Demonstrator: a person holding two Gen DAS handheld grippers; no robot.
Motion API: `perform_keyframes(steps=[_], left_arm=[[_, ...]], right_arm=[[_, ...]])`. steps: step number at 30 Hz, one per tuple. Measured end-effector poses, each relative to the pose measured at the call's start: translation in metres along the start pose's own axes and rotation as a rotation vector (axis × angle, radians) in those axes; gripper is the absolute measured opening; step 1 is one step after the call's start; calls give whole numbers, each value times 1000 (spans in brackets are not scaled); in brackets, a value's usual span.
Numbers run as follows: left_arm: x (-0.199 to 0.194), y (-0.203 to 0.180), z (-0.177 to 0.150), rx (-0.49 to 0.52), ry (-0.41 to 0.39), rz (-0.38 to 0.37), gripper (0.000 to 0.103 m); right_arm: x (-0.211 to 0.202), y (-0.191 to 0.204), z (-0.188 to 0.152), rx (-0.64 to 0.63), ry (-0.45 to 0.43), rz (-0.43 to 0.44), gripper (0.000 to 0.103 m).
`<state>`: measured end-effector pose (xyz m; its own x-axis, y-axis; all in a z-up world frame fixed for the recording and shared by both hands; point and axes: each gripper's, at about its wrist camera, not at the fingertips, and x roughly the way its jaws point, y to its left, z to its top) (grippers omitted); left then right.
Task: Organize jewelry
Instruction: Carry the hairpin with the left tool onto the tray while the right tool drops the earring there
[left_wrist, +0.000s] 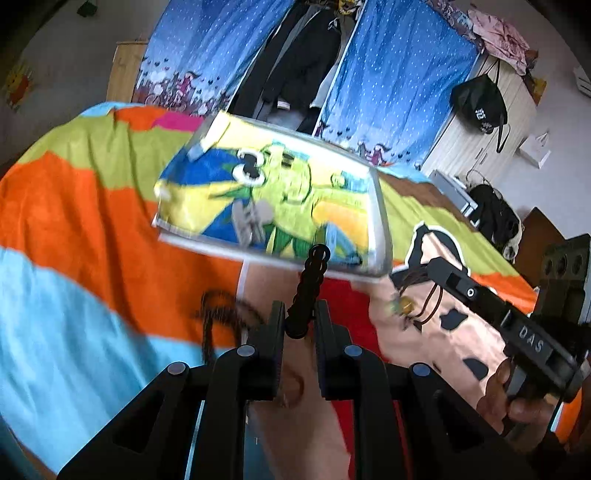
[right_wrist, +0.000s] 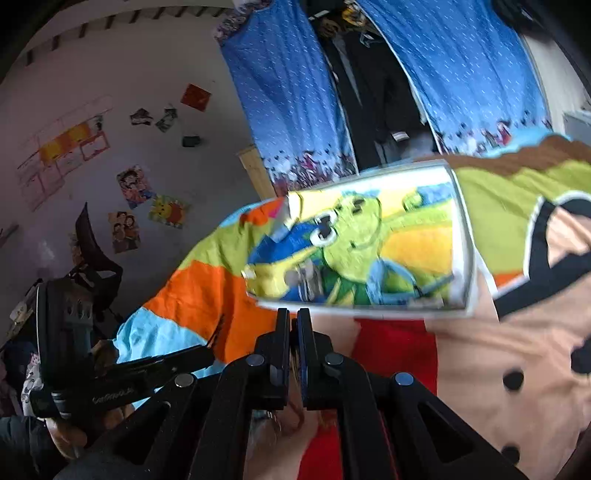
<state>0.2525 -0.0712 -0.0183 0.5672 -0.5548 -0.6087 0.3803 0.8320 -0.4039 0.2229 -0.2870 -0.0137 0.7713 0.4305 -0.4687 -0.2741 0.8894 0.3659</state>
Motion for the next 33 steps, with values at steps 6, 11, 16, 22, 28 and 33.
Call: perform_keyframes(steps=[6, 11, 16, 22, 28, 33], left_arm=[[17, 0, 26, 19, -19, -14, 12], [37, 4, 48, 15, -22, -23, 12], [72, 5, 73, 13, -8, -12, 12], [134, 4, 93, -6, 62, 24, 12], [190, 4, 94, 1, 149, 66, 12], [214, 5, 89, 2, 194, 102, 13]], right_arm=[[11, -15, 19, 19, -24, 21, 5], [18, -23, 42, 6, -58, 17, 5], [32, -39, 65, -34, -114, -67, 5], [59, -84, 69, 26, -134, -170, 5], [88, -122, 46, 71, -38, -240, 5], [94, -136, 34, 83, 12, -278, 6]])
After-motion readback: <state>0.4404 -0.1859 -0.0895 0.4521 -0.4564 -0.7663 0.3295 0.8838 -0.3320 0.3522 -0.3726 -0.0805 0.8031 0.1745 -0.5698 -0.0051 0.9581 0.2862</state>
